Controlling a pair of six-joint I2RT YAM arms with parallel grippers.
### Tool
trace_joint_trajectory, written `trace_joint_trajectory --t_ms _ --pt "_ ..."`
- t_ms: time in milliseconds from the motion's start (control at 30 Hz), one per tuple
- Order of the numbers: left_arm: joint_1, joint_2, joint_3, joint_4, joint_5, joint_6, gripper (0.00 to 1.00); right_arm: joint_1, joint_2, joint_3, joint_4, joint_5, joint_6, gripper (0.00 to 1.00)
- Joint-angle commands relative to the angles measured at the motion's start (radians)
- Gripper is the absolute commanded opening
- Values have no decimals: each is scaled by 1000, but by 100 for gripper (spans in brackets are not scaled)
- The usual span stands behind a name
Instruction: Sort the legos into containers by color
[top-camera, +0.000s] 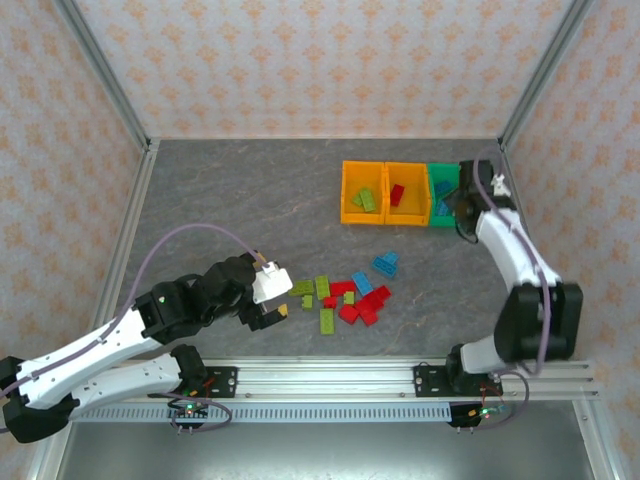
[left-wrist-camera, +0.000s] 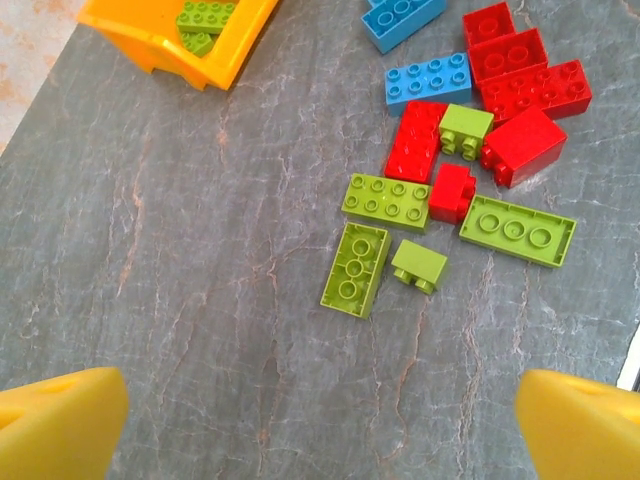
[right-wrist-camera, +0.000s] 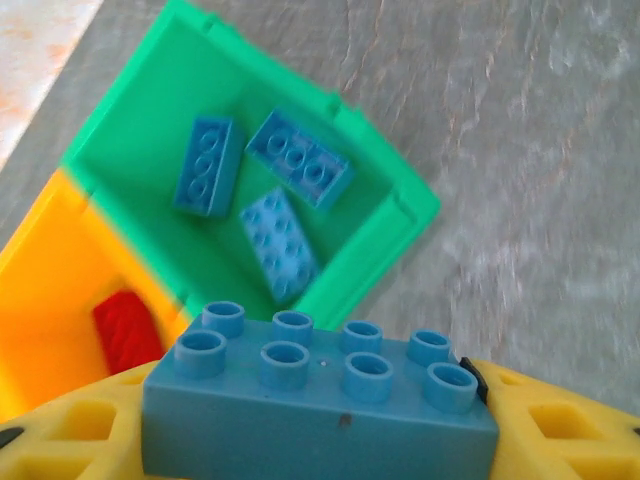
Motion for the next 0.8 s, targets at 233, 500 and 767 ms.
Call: trace_joint_trajectory --t_ms 233,500,767 --pt "-1 6 -15 20 -68 -12 100 -54 372 426 -112 -161 -131 80" --pt "9 91 92 -10 -149 -238 100 -43 72 187 -74 -265 -137 93" --pt "39 289 163 37 -288 -845 99 274 -312 -23 -192 -481 -330 86"
